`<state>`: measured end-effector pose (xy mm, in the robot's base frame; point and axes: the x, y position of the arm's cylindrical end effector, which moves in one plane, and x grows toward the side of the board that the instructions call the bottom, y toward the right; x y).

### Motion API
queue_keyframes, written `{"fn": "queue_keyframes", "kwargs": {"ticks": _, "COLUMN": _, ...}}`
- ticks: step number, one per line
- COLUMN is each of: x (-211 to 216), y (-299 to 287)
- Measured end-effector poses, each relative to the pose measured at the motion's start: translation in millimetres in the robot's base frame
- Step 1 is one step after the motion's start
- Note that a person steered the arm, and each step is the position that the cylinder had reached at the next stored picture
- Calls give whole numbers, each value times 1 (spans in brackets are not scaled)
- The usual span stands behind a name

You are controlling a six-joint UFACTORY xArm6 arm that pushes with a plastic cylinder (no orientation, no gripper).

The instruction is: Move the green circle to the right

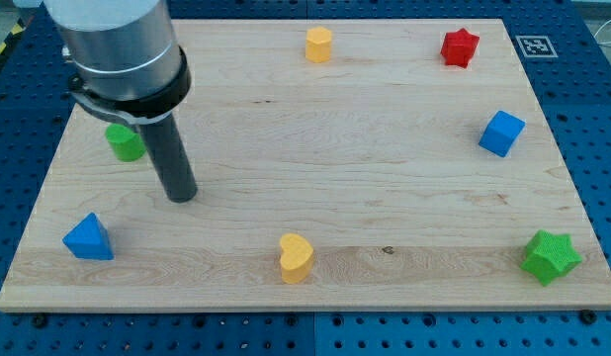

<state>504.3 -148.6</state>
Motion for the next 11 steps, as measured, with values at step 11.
{"fn": "queue_keyframes", "kwargs": {"ticks": 11, "x": -67, "y": -102}}
